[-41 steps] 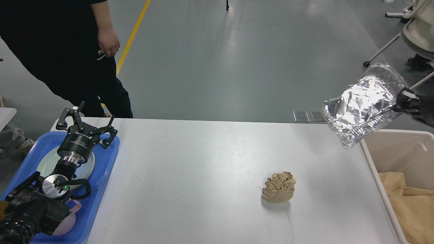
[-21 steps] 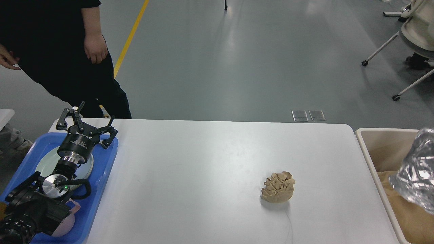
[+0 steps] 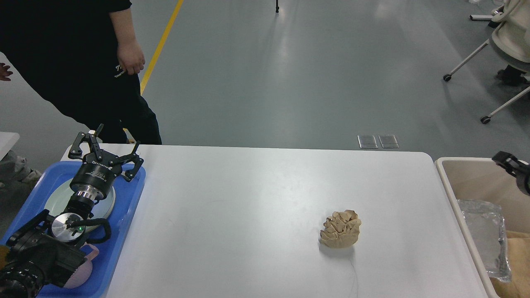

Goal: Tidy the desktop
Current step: 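Move the right gripper over the crumpled brown paper and grasp it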

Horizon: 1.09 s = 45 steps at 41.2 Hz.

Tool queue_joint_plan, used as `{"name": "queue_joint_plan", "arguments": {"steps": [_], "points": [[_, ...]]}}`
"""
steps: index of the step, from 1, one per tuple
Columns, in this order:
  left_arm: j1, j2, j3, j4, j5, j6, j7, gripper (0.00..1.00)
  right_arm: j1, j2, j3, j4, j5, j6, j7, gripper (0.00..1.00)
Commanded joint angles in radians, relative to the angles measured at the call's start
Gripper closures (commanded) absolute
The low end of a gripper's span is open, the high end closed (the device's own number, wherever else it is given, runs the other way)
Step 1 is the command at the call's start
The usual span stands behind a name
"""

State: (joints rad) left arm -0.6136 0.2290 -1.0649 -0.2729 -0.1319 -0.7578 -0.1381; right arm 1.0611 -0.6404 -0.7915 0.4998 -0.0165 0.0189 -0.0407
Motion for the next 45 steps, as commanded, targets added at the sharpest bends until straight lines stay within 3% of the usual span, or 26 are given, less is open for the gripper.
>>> {"name": "queue_joint_plan", "arguments": {"steps": [1, 9, 20, 28, 34, 45], "points": [[0.0, 0.0, 0.0, 0.0, 0.0, 0.0, 0.0, 0.04, 0.195, 0.03, -0.155, 0.201, 0.0, 0.007, 0.001, 0.0], [0.0, 0.0, 0.0, 0.0, 0.0, 0.0, 0.0, 0.04, 0.508, 0.177, -0.422, 0.431, 0.0, 0.064, 0.001, 0.0], [0.0, 0.0, 0.0, 0.0, 0.0, 0.0, 0.0, 0.04, 0.77, 0.341, -0.445, 0.579, 0.009, 0.473, 0.001, 0.0], [0.0, 0.0, 0.0, 0.0, 0.0, 0.0, 0.0, 0.04, 0.817, 0.465, -0.431, 0.591, 0.01, 0.705, 0.001, 0.0], [0.0, 0.001, 0.0, 0.0, 0.0, 0.0, 0.0, 0.04, 0.665, 0.498, -0.372, 0.577, 0.009, 0.69, 0.001, 0.0], [0.0, 0.0, 0.0, 0.0, 0.0, 0.0, 0.0, 0.04, 0.432, 0.498, -0.293, 0.529, 0.009, 0.434, -0.001, 0.0]]}}
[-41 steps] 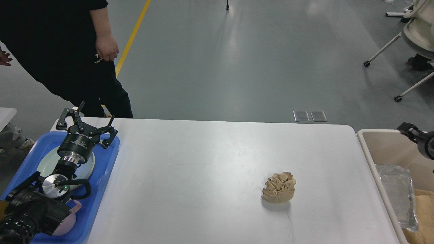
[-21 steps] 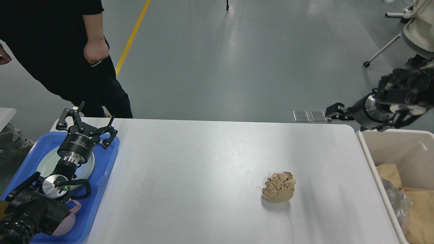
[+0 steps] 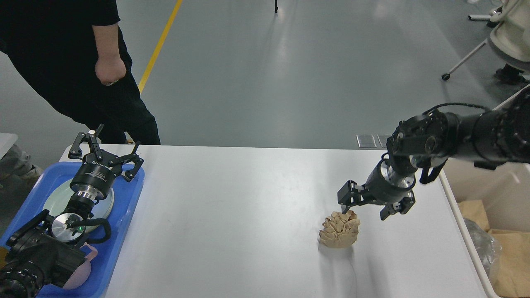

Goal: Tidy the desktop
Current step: 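Move the right gripper over the crumpled brown paper and grasp it, then carry the crumpled paper over the white bin and release it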

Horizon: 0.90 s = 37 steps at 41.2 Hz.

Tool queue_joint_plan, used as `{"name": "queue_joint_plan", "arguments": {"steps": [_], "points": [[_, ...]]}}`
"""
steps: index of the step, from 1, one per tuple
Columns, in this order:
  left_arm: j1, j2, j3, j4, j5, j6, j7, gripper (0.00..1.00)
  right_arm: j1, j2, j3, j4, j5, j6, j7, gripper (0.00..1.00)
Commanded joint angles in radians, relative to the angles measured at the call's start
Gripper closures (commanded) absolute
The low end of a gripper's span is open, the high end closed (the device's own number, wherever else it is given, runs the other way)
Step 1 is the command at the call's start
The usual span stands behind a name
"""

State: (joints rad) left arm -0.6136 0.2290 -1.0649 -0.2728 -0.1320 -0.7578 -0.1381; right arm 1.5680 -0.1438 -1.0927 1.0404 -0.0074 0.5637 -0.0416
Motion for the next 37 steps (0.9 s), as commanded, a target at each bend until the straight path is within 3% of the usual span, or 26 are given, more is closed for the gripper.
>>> {"name": "queue_joint_plan", "arguments": {"steps": [1, 6, 20, 24, 25, 29, 30, 37], "points": [[0.0, 0.0, -0.001, 0.001, 0.0, 0.0, 0.0, 0.04, -0.085, 0.001, 0.008, -0.011, 0.0, -0.134, 0.0, 0.0], [0.0, 0.001, 0.0, 0.0, 0.0, 0.0, 0.0, 0.04, -0.123, 0.0, 0.027, -0.028, 0.0, -0.2, 0.0, 0.0], [0.0, 0.0, 0.0, 0.0, 0.0, 0.0, 0.0, 0.04, -0.198, 0.001, 0.066, -0.071, 0.001, -0.2, -0.001, 0.04], [0.0, 0.0, -0.001, 0.0, 0.0, 0.0, 0.0, 0.04, -0.198, -0.002, 0.102, -0.066, 0.004, -0.188, -0.001, 0.29], [0.0, 0.0, 0.0, 0.0, 0.0, 0.0, 0.0, 0.04, -0.198, -0.005, 0.105, -0.063, 0.006, -0.185, -0.001, 0.45], [0.0, 0.001, 0.0, 0.0, 0.0, 0.0, 0.0, 0.04, -0.2, -0.01, 0.105, -0.057, 0.006, -0.157, -0.003, 0.93], [0.0, 0.0, 0.0, 0.0, 0.0, 0.0, 0.0, 0.04, -0.201, -0.01, 0.106, -0.057, 0.006, -0.145, -0.003, 1.0], [0.0, 0.0, 0.0, 0.0, 0.0, 0.0, 0.0, 0.04, -0.198, -0.014, 0.109, -0.059, 0.006, -0.116, -0.001, 1.0]]}}
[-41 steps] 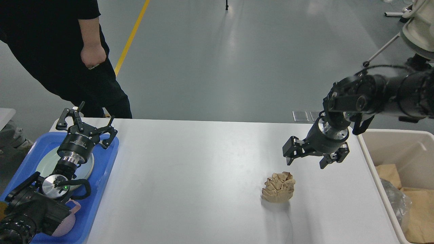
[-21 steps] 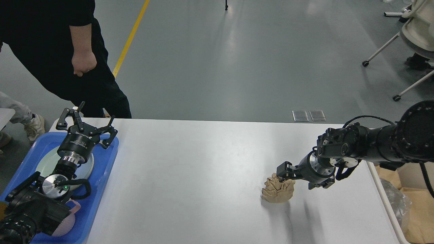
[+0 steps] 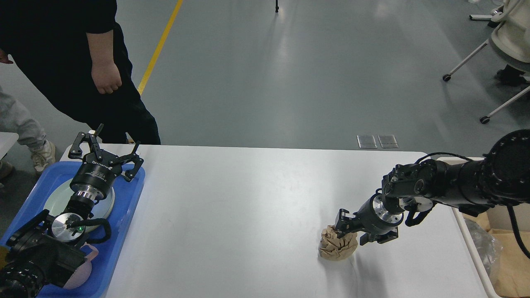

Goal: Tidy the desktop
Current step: 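Carry the crumpled paper over the white bin and release it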

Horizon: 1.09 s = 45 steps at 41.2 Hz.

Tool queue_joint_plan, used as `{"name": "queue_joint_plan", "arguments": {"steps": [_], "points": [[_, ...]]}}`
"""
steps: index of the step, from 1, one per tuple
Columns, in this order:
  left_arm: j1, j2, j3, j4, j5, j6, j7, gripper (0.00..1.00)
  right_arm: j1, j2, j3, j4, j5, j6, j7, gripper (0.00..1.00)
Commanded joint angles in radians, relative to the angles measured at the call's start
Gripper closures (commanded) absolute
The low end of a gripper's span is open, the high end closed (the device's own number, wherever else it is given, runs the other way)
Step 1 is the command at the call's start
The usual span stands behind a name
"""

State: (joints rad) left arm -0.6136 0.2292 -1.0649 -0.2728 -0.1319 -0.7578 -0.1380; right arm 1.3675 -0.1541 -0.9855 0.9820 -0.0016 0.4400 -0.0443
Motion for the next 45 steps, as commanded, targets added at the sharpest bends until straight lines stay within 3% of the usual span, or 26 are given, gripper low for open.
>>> {"name": "queue_joint_plan", "arguments": {"steps": [1, 7, 19, 28, 35, 45], "points": [[0.0, -0.001, 0.0, 0.0, 0.0, 0.0, 0.0, 0.04, 0.005, -0.007, 0.002, 0.001, 0.0, 0.006, 0.001, 1.0], [0.0, 0.001, 0.0, 0.0, 0.0, 0.0, 0.0, 0.04, 0.044, -0.061, 0.008, 0.003, 0.0, 0.005, 0.001, 1.0], [0.0, -0.001, 0.0, 0.001, 0.0, 0.0, 0.0, 0.04, 0.343, -0.301, -0.006, 0.096, 0.0, 0.029, 0.001, 1.0], [0.0, -0.001, 0.0, 0.001, 0.0, 0.0, 0.0, 0.04, 0.447, -0.409, -0.021, 0.099, -0.001, 0.077, 0.001, 1.0], [0.0, 0.001, 0.0, 0.0, 0.0, 0.0, 0.0, 0.04, 0.423, -0.467, -0.047, 0.055, -0.017, 0.048, 0.001, 1.0], [0.0, -0.001, 0.0, 0.0, 0.0, 0.0, 0.0, 0.04, 0.145, -0.533, -0.087, -0.248, -0.017, -0.021, 0.001, 1.0]]}}
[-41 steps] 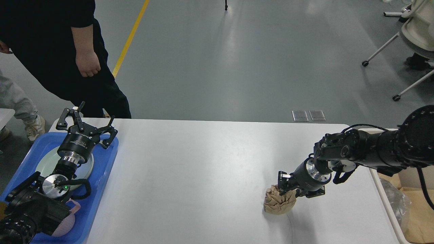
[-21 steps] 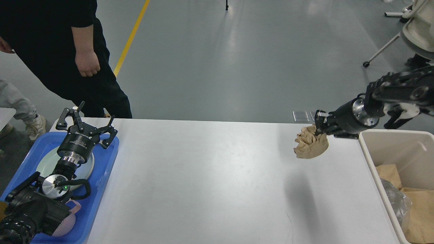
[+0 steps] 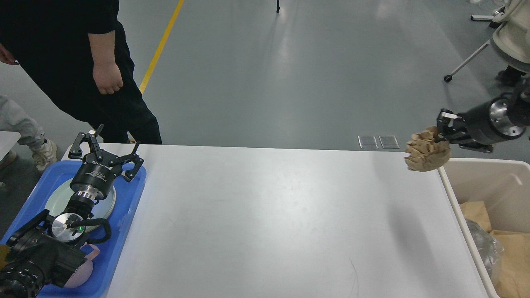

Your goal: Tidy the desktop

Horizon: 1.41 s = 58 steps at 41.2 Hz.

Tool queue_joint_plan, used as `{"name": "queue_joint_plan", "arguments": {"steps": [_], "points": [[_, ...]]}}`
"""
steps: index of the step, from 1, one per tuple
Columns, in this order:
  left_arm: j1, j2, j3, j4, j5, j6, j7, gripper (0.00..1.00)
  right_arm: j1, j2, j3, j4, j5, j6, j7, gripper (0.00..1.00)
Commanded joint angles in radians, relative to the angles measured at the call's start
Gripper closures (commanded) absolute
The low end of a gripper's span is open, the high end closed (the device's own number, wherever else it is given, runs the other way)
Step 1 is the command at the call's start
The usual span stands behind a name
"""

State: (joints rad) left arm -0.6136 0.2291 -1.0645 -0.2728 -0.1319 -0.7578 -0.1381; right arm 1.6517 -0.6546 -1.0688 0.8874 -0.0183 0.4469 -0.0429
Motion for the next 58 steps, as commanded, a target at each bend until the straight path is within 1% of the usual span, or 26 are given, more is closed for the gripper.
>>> {"name": "queue_joint_plan", "arguments": {"steps": [1, 4, 5, 7, 8, 11, 14, 18, 25, 29, 35, 39, 41, 43, 45, 48, 52, 55, 56, 58], "points": [[0.0, 0.001, 0.0, 0.0, 0.0, 0.0, 0.0, 0.04, -0.173, -0.037, 0.001, -0.191, 0.001, -0.031, 0.0, 1.0], [0.0, -0.001, 0.0, 0.001, 0.0, 0.0, 0.0, 0.04, -0.274, -0.04, 0.015, -0.303, 0.014, -0.056, 0.001, 0.99], [0.0, 0.001, 0.0, 0.0, 0.0, 0.0, 0.0, 0.04, -0.306, -0.039, 0.023, -0.341, 0.015, -0.075, 0.001, 0.78], [0.0, 0.0, 0.0, 0.0, 0.0, 0.0, 0.0, 0.04, -0.38, -0.031, 0.05, -0.412, 0.017, -0.134, 0.003, 0.22], [0.0, -0.001, 0.0, 0.0, 0.0, 0.0, 0.0, 0.04, -0.416, -0.027, 0.071, -0.438, 0.017, -0.173, 0.003, 0.0], [0.0, 0.0, 0.0, 0.0, 0.0, 0.0, 0.0, 0.04, -0.515, -0.023, 0.154, -0.464, 0.017, -0.288, 0.003, 0.0], [0.0, 0.0, 0.0, 0.0, 0.0, 0.0, 0.0, 0.04, -0.593, -0.022, 0.234, -0.47, 0.017, -0.347, 0.003, 0.0], [0.0, 0.0, 0.0, 0.001, 0.0, 0.0, 0.0, 0.04, -0.641, -0.022, 0.315, -0.476, 0.017, -0.363, 0.003, 0.0], [0.0, -0.001, 0.0, 0.001, 0.0, 0.0, 0.0, 0.04, -0.644, -0.019, 0.401, -0.478, 0.017, -0.376, 0.004, 0.0], [0.0, 0.0, 0.0, 0.0, 0.0, 0.0, 0.0, 0.04, -0.656, -0.014, 0.619, -0.479, 0.017, -0.407, 0.014, 0.0], [0.0, 0.0, 0.0, 0.0, 0.0, 0.0, 0.0, 0.04, -0.731, -0.007, 1.128, -0.473, 0.017, -0.412, 0.015, 0.0], [0.0, -0.001, 0.0, 0.0, 0.0, 0.0, 0.0, 0.04, -0.786, 0.058, 1.421, -0.469, 0.017, -0.409, 0.018, 0.0], [0.0, 0.001, 0.0, 0.0, 0.0, 0.0, 0.0, 0.04, -0.802, 0.098, 1.542, -0.467, 0.017, -0.41, 0.031, 0.0], [0.0, -0.001, 0.0, 0.0, 0.0, 0.0, 0.0, 0.04, -0.82, 0.125, 1.628, -0.466, 0.015, -0.407, 0.061, 0.0], [0.0, -0.001, 0.0, 0.0, 0.0, 0.0, 0.0, 0.04, -0.84, 0.147, 1.691, -0.461, 0.015, -0.406, 0.113, 0.0], [0.0, 0.0, 0.0, 0.0, 0.0, 0.0, 0.0, 0.04, -0.86, 0.18, 1.759, -0.447, 0.015, -0.405, 0.227, 0.0], [0.0, -0.001, 0.0, 0.0, 0.0, 0.0, 0.0, 0.04, -0.891, 0.227, 1.814, -0.429, 0.015, -0.401, 0.395, 0.0], [0.0, -0.001, 0.0, 0.0, 0.0, 0.0, 0.0, 0.04, -0.917, 0.265, 1.848, -0.413, 0.015, -0.396, 0.495, 0.0], [0.0, -0.001, 0.0, 0.0, 0.0, 0.0, 0.0, 0.04, -0.931, 0.291, 1.865, -0.4, 0.015, -0.396, 0.547, 0.0], [0.0, -0.001, 0.0, 0.0, 0.0, 0.0, 0.0, 0.04, -0.937, 0.314, 1.874, -0.387, 0.015, -0.396, 0.578, 0.0]]}}
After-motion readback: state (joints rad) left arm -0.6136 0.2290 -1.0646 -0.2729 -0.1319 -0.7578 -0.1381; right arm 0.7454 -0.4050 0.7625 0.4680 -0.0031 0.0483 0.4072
